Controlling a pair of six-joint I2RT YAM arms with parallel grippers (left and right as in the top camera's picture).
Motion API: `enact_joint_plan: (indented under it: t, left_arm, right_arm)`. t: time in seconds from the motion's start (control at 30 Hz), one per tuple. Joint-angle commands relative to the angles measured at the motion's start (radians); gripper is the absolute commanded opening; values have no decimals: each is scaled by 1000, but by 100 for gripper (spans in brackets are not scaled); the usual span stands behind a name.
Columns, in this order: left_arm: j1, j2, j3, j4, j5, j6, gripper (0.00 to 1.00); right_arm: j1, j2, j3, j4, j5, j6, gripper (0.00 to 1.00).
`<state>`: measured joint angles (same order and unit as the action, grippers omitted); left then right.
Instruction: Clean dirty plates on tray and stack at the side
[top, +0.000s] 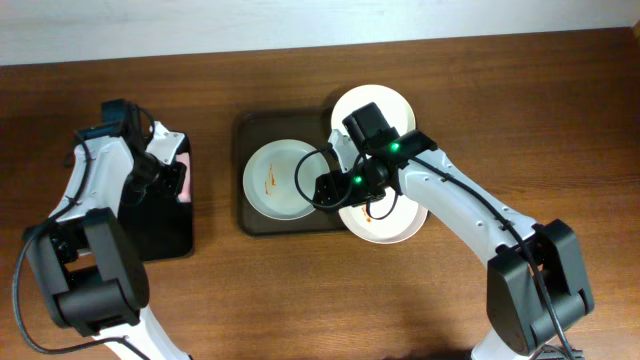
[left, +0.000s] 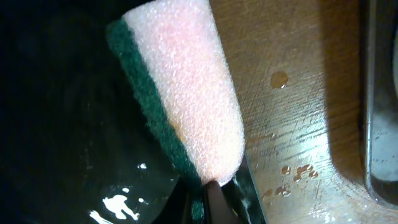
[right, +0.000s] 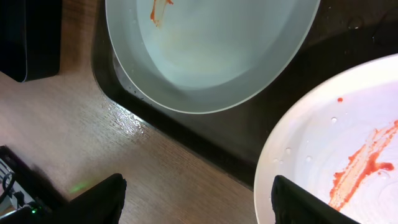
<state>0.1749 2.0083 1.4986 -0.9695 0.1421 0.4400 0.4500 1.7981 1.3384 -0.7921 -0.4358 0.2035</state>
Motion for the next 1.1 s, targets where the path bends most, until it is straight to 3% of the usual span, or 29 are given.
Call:
enact_joint_plan:
  t: [0.0,0.03,0.07,0.13,0.2,0.23,0.27,0.3,0.37,0.47,0.6,0.8,0.87,0.9,0.93,0.97,1.03,1.07]
  left_arm:
    - [-35,-29,65,-54,-121,-28,22]
    - [-44,-29,66,-59,-122,-28,31]
    - [-61,-29,66,-62,-150,-33,31]
    - [-79,-29,71,-55,-325,-135,27]
    - [-82,-29,71,-41,-312,-134,19]
    - [-83,-29,71,-30,-294,-133,19]
    - [-82,-29,71,-21,-260,-133,27]
    - [-84,-29,71,-22,-261,-133,46]
    - [-81,-29,72,4,-290,-134,45]
    - [-80,-29,75,29,-289,-133,53]
    - [-74,-28,75,147,-202,-230,49]
    - [-53,-24,-40,230,-182,-238,50]
    - [-29,-21,-68,252,-133,-249,45]
    - [-19,-21,-71,251,-100,-249,35]
    - [-5,-21,-71,249,-78,-248,17]
    - [1,-26,-66,232,-96,-245,8]
    - [7,-63,-15,131,-203,-245,3]
    - [4,-92,21,69,-254,-245,6]
  right_arm:
    - [7,-11,2,0,-5,-3,76]
    - [7,-11,2,0,-5,-3,76]
    - [7,-11,2,-3,-5,-3,76]
    - [7,-11,2,-5,-5,-3,76]
    - [7,-11,2,-4,-5,-3,77]
    - [7,-11,2,-4,-5,-3,77]
    - [7,-11,2,-4,-5,-3,77]
    - [7,-11,2,-5,-6,-3,76]
    - [7,-11,2,-5,-6,-3,76]
    - [7,-11,2,-5,-6,-3,76]
    - [7,-11,2,-5,-6,-3,76]
    - [7,-11,2,-9,-6,-3,76]
    - [7,-11,2,-11,-6,-3,75]
    - [7,-11,2,-11,-6,-3,75]
    - [7,-11,2,-11,-6,-3,75]
    - [7,-11,2,-11,-6,-3,75]
    - [7,-11,2,-10,-5,-3,75]
    - [7,-11,2,-4,-5,-3,75]
